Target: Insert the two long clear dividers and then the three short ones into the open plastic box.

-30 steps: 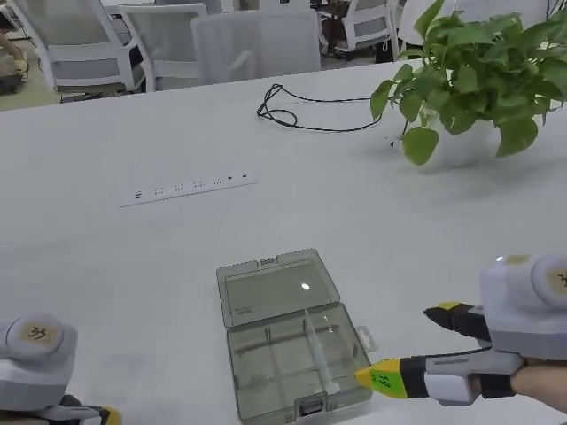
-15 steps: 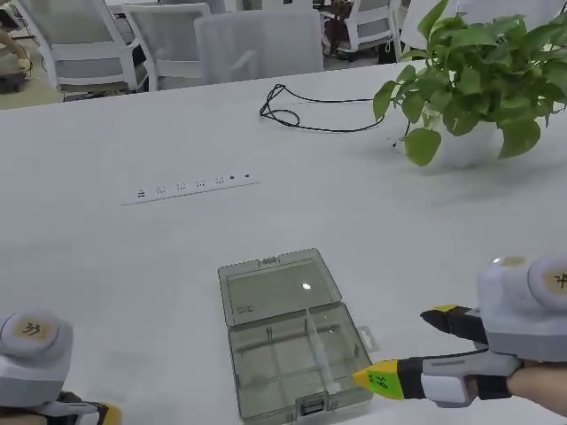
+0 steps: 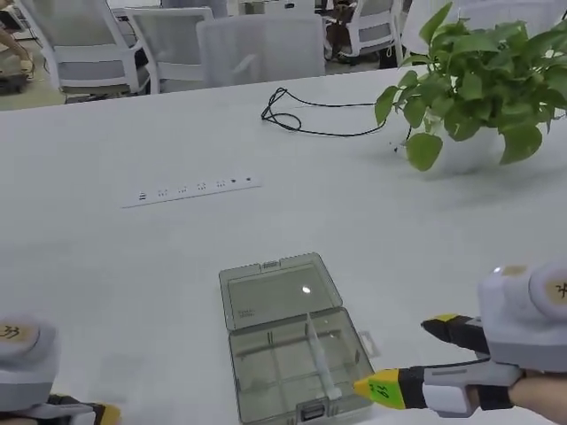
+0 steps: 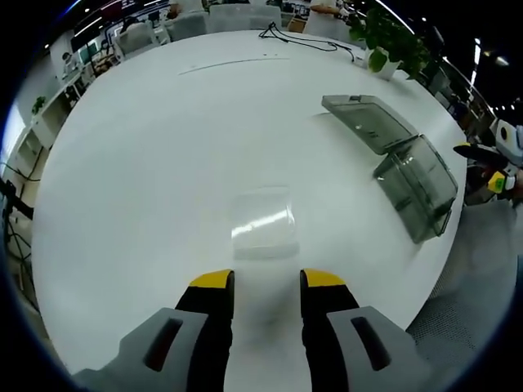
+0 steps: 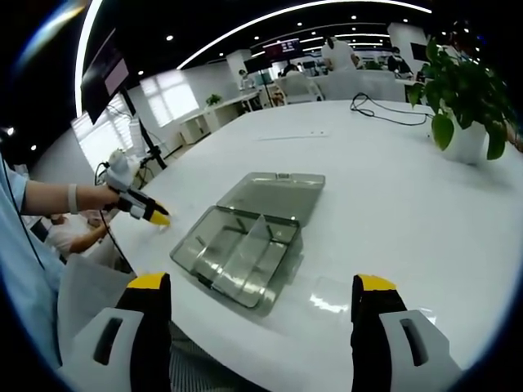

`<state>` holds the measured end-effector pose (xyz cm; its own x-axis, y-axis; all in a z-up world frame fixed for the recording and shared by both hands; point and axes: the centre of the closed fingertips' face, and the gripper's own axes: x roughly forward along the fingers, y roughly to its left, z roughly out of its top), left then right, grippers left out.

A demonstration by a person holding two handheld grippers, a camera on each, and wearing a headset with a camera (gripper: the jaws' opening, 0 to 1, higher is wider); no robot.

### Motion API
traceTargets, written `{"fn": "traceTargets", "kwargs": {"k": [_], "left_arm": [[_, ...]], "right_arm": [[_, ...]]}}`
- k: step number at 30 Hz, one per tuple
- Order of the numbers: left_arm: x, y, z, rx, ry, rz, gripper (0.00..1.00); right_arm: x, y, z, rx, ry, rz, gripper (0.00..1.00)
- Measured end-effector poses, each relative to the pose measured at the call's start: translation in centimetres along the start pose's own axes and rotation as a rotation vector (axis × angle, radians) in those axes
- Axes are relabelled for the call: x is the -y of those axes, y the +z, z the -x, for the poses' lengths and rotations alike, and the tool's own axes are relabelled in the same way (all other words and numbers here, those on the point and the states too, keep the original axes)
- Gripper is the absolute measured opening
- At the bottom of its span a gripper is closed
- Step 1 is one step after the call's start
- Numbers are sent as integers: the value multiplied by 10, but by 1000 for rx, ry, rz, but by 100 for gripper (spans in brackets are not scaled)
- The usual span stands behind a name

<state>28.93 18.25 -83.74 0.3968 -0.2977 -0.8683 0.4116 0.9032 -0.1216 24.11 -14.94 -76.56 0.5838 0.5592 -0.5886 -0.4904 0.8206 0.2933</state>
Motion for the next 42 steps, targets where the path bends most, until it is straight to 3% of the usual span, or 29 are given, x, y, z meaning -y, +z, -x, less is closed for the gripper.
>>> {"fn": "traceTargets", "kwargs": {"k": [4,7,13,19,27,42], "left_arm": [[0,0,1,15,-6,31,30],[3,5,4,55,-28,79,30],[7,12,10,92,-37,84,30],[25,30,19,157,-69,70,30],[63,49,29,243,-146,48,30],[136,82,35,351,-275,11,30]], "right_arm": [[-2,-1,-1,-5,5,1,92],[-2,-1,-1,-7,8,0,91],[-5,0,-3,-8,14,-3,91],[-11,5,-6,-4,27,-2,90],[-13,8,-9,0,36,-10,89],[-27,29,-19,36,60,-22,86]]}}
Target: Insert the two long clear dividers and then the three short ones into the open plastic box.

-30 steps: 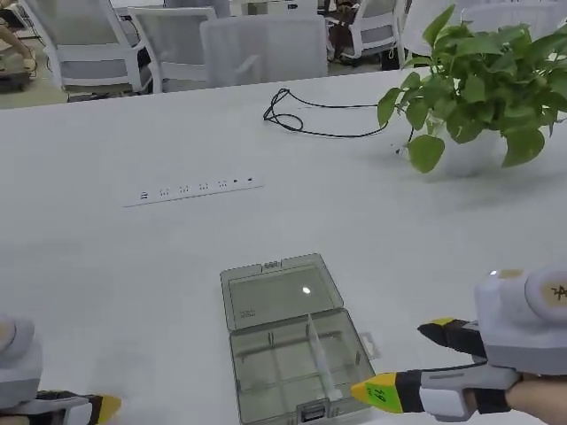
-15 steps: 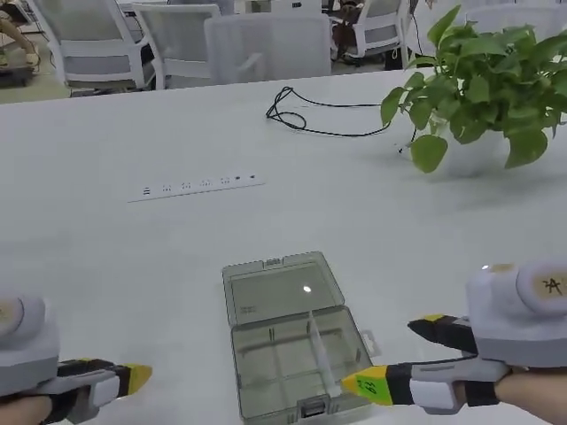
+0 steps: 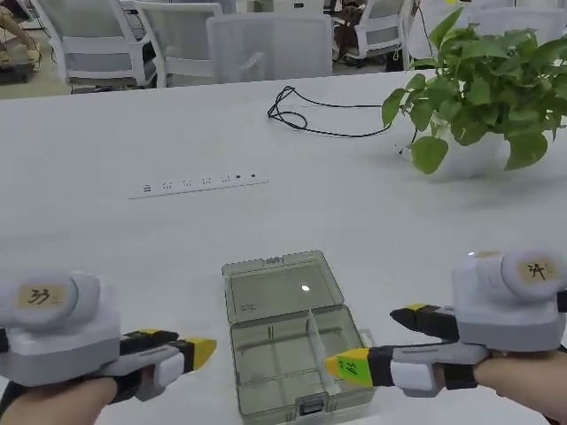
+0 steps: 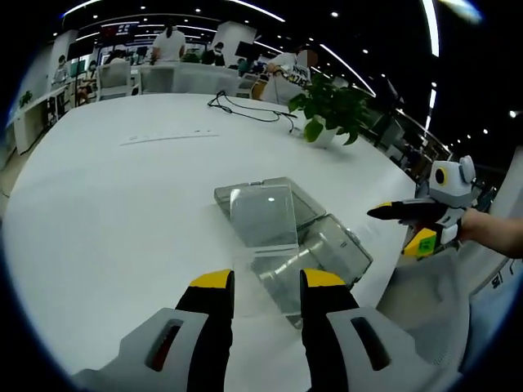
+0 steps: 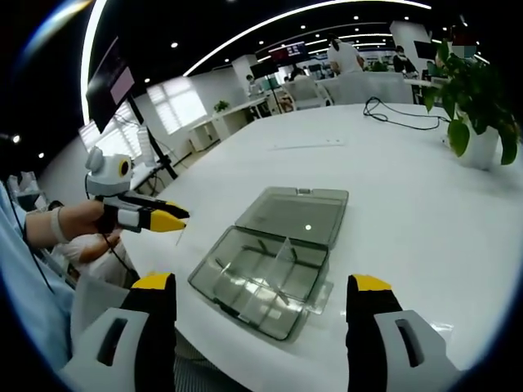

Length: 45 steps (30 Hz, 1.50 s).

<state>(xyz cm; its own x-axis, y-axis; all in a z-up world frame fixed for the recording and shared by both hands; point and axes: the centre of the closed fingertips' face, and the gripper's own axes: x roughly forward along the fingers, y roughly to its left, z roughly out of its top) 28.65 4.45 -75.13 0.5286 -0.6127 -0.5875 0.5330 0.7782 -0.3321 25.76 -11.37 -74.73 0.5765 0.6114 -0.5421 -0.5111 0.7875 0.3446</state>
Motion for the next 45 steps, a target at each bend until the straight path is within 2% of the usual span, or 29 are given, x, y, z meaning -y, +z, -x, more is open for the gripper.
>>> {"fn": "traceTargets", "kwargs": {"k": [5,10,16,20,23,25,31,36,42,45], "left_arm": [[19,1,-11,11,-34,-22,30],[33,1,-19,15,-60,-29,30],[49,3,-23,28,-88,-26,30],[57,3,-27,28,-105,-28,30],[62,4,-29,31,-114,-33,30],[65,4,-30,33,-118,-36,30],[71,8,-30,47,-130,-29,30],[75,8,-30,50,-137,-31,30],[76,10,-29,61,-139,-25,30],[76,11,-29,65,-141,-22,30]], "right_arm": [[-6,7,-5,18,15,-16,85],[-10,13,-9,37,25,-30,83],[-11,24,-11,81,24,-94,70],[-16,30,-14,94,47,-126,63],[-22,38,-17,113,72,-189,56],[-25,39,-19,105,87,-229,50],[-33,42,-26,104,127,-290,34],[-38,43,-30,96,153,-350,24],[-38,43,-34,90,150,-381,15],[-39,44,-35,90,154,-386,14]]}}
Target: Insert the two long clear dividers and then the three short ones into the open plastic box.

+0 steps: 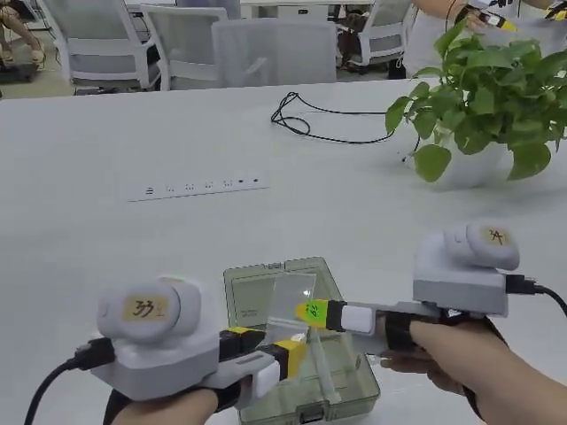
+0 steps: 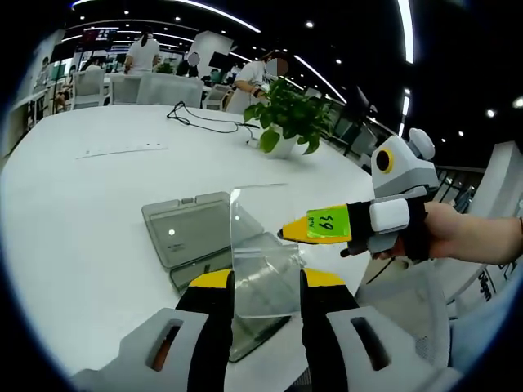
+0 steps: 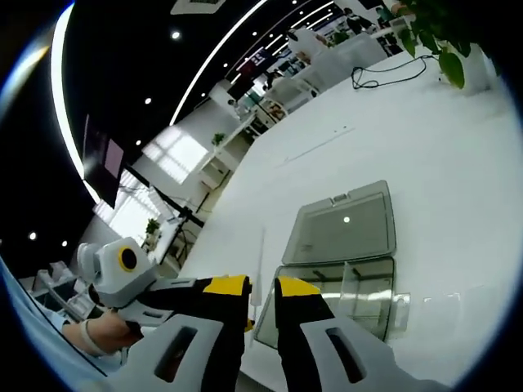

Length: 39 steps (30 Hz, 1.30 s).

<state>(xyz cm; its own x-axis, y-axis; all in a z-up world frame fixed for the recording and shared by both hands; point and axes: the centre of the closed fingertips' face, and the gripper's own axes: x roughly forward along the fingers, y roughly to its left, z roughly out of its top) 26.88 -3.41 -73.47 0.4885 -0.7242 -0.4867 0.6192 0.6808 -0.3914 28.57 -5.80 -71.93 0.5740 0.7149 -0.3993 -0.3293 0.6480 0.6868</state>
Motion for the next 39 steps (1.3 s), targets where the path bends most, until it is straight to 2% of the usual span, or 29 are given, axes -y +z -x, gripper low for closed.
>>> {"fn": "traceTargets", "kwargs": {"k": [9,12,22,29,39], "left_arm": [[5,0,0,6,-11,0,30],[7,-2,0,3,-12,-6,30],[6,-3,-1,4,-4,-6,30],[6,-2,-2,5,-2,-21,30],[7,-2,-3,17,-16,-31,32]], "right_arm": [[-1,-2,-4,-9,-3,-1,9],[-1,-2,-5,-13,-4,2,4],[-3,-4,-8,-36,-3,17,3],[-2,-3,-7,-52,-11,-21,2],[-1,-2,-7,-67,-28,-26,2]]}}
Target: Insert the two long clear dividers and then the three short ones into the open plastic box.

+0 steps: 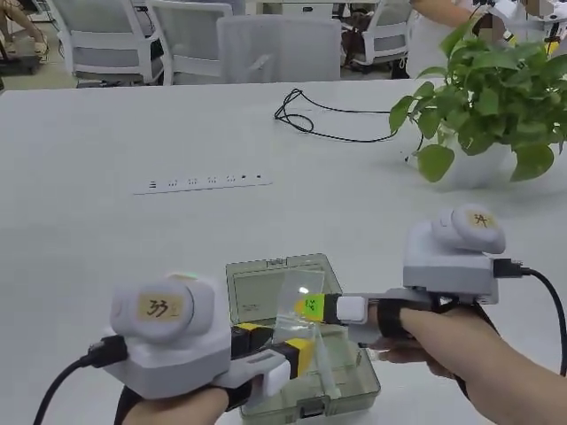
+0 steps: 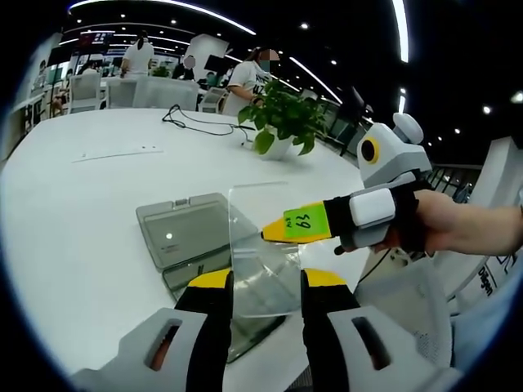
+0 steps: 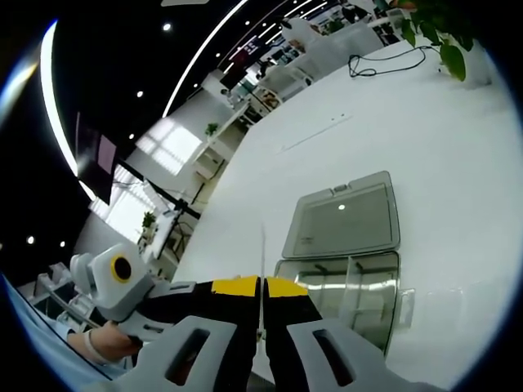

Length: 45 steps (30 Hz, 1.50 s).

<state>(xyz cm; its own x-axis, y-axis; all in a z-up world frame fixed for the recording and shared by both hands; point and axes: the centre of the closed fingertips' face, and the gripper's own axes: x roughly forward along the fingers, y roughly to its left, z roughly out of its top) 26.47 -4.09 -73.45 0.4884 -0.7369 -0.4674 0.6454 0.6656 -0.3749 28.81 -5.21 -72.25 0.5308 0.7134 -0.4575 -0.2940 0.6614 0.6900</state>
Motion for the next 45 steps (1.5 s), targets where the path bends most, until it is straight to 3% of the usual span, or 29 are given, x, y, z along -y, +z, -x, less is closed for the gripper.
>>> {"fn": "traceTargets", "kwargs": {"k": [6,14,16,24,28,32,43,45], "left_arm": [[-4,-3,5,-11,-16,-67,56],[-12,-13,11,-39,-50,-160,99],[-15,-15,13,-50,-53,-216,100],[-23,-24,22,-83,-72,-288,100],[-32,-27,26,-81,-57,-275,100],[-34,-28,28,-74,-53,-276,100],[-40,-38,33,-77,-45,-321,100],[-41,-39,34,-77,-42,-331,100]], "right_arm": [[2,2,0,-14,-12,-1,2],[3,2,1,-33,-24,-2,2],[3,2,1,-35,-27,4,2],[1,-1,-4,-88,-39,3,2],[3,0,-6,-114,-55,-1,2],[6,1,-8,-154,-79,-7,2],[16,-6,-17,-363,-187,-13,2],[17,-5,-20,-381,-199,-12,2]]}}
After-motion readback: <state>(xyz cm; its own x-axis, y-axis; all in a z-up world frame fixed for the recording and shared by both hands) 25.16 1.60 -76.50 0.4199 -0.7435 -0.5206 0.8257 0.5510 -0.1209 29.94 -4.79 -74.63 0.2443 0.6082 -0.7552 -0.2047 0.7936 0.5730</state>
